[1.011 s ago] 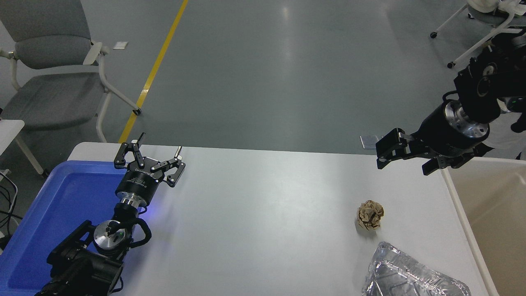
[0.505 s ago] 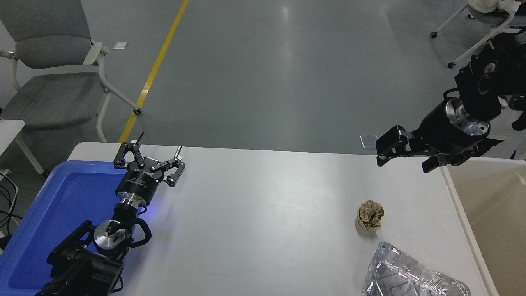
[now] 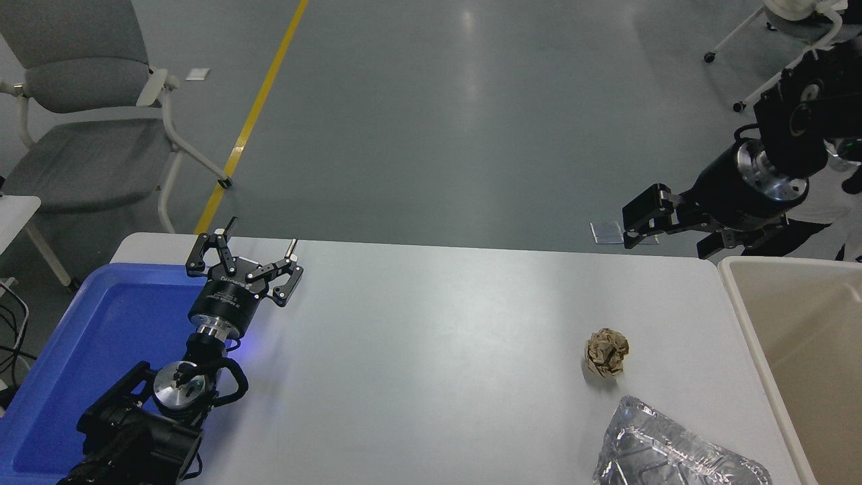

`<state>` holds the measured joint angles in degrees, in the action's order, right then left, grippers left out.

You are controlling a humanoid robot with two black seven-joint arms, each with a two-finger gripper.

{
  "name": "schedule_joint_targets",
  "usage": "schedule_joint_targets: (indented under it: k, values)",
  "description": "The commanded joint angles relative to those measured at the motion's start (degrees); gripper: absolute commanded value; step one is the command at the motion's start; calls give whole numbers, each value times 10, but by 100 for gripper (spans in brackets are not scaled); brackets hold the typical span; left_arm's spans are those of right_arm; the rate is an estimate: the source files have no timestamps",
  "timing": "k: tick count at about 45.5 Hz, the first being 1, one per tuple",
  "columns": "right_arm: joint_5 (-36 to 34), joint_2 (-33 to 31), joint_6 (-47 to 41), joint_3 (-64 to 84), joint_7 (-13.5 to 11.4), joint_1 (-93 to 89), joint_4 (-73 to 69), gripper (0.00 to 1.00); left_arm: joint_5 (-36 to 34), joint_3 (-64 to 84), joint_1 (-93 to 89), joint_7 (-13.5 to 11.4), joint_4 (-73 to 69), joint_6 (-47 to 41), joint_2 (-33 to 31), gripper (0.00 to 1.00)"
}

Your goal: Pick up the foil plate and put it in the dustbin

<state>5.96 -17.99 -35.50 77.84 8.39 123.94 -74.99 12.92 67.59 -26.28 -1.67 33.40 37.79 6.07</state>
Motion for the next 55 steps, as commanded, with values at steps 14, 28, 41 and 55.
schedule_joint_targets:
  k: [14, 28, 41, 55]
  values:
    - [5, -42, 3, -8, 0, -30, 77, 100, 0, 0, 0, 0, 0, 0, 1, 99]
    - [-2, -142, 6, -14, 0, -38, 114, 100, 0, 0, 0, 0, 0, 0, 0, 99]
    - [71, -274, 68, -42, 0, -108, 94, 100, 0, 0, 0, 0, 0, 0, 1, 99]
    - [189, -468, 122, -64, 0, -157, -44, 100, 0, 0, 0, 0, 0, 0, 0, 99]
